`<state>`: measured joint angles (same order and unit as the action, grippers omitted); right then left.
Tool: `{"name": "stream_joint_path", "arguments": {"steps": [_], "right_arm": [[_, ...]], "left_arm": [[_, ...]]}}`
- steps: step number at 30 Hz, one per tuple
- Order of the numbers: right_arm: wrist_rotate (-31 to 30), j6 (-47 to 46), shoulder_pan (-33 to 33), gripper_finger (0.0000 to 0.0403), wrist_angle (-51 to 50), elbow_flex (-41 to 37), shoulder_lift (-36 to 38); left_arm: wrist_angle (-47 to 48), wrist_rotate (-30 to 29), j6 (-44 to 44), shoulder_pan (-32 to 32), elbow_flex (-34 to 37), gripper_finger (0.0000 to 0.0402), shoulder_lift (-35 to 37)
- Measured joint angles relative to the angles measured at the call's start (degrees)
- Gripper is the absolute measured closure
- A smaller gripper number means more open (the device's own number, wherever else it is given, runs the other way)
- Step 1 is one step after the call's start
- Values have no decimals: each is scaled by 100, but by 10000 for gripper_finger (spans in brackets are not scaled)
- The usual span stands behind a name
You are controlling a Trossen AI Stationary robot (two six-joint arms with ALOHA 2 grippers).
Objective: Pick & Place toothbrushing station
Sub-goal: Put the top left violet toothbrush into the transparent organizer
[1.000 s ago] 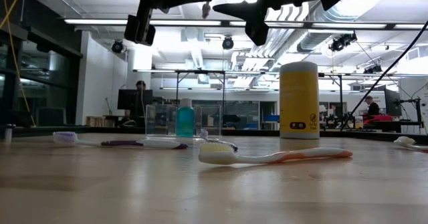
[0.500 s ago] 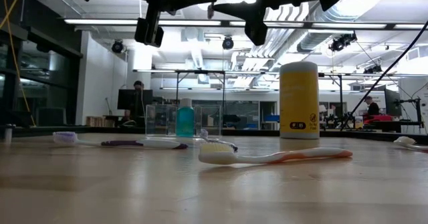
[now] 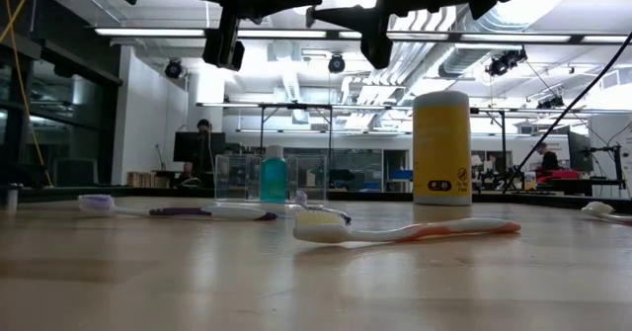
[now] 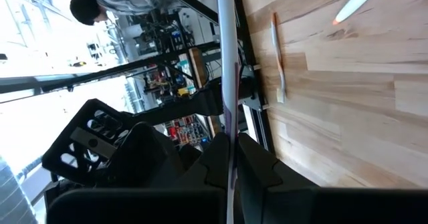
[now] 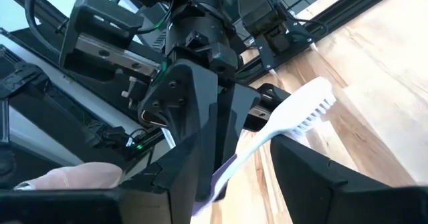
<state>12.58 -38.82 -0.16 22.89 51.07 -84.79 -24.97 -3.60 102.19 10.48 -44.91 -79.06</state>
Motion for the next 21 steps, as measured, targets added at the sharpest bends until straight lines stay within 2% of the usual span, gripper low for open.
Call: {"name": "stream_joint_path", "arguments": {"steps": [8, 21], "right_arm": [[87, -77, -2, 253, -53, -7, -9], [213, -182, -2, 290, 82, -7, -149]], "left_arm": [[-173, -98, 157, -70, -9, 399, -241], [-210, -98, 175, -111, -9, 399, -248]]}}
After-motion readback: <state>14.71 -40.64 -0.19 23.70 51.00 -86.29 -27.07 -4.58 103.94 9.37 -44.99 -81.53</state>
